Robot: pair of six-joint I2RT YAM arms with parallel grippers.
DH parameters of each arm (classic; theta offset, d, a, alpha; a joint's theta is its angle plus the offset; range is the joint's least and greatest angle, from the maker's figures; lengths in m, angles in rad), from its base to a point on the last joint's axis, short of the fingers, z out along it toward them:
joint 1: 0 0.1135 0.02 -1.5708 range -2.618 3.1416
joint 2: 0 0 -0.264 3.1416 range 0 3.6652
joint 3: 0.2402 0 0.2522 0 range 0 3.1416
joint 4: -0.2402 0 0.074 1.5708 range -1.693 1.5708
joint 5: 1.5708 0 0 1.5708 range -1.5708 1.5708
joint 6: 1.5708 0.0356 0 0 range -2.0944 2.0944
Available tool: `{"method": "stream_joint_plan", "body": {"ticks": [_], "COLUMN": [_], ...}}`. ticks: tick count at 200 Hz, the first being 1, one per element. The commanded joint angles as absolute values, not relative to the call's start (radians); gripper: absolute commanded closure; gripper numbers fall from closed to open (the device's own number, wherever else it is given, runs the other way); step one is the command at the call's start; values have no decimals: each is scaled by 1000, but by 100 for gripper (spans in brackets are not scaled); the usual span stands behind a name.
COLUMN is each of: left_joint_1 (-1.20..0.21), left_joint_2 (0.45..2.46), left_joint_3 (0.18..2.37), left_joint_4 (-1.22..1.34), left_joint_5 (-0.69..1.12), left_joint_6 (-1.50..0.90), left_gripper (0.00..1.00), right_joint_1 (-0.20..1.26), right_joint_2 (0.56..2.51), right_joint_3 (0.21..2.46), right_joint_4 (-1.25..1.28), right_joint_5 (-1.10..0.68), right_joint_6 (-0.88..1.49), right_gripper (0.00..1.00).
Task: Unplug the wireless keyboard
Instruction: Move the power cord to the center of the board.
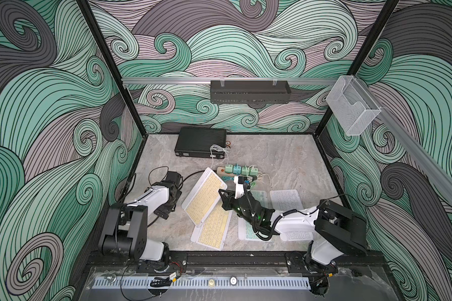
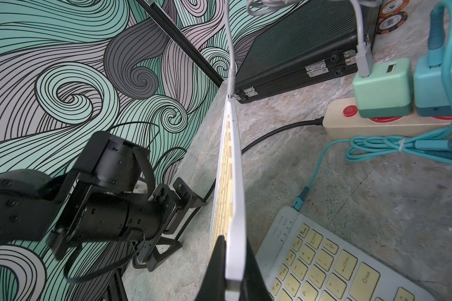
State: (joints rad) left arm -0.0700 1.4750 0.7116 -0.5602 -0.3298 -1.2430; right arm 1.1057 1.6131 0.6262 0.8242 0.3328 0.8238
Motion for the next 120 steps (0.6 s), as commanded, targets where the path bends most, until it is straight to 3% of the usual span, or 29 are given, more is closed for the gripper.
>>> {"method": "stream_joint_plan", "body": {"ticks": [1, 90, 120], "left_joint_1": [-23, 64, 81], "left_joint_2": [1544, 1974, 2038], "left_joint_3": [814, 1291, 1376], "left_joint_4": [-554, -652, -642], "left_joint_5": [-383, -299, -264], "left_joint_6": [-1140, -996, -954], "left_gripper": [1, 1, 1], "right_joint_1": [1100, 1101, 1101], "right_joint_2": [1639, 1658, 1649], "right_joint_3": [631, 648, 648], "right_joint_4": [801, 807, 805], "right_joint_5": [341, 323, 320], "right_joint_6": [814, 818, 812], "right_gripper": [100, 100, 100]}}
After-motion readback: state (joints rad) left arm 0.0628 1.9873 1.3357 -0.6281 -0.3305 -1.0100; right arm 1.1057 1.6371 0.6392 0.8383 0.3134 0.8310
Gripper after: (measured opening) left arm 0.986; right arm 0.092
